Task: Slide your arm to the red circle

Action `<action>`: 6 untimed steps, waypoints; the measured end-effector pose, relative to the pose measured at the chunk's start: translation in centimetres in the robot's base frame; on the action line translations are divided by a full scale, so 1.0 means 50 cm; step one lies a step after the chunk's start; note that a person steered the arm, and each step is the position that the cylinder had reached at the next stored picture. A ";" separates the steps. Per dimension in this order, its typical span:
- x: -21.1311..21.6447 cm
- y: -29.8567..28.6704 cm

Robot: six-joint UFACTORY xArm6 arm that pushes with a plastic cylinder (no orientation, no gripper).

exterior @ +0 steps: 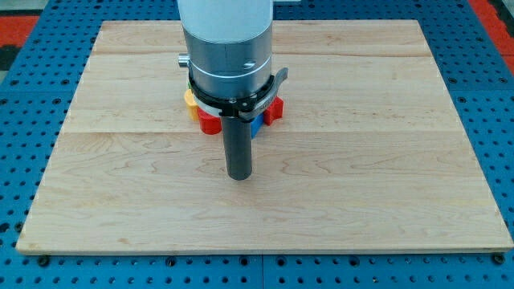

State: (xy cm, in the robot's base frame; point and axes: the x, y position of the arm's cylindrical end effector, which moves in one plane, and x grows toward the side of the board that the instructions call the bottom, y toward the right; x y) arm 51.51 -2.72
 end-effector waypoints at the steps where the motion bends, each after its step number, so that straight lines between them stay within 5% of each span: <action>1: 0.000 0.000; 4: -0.006 0.014; 6: -0.113 -0.120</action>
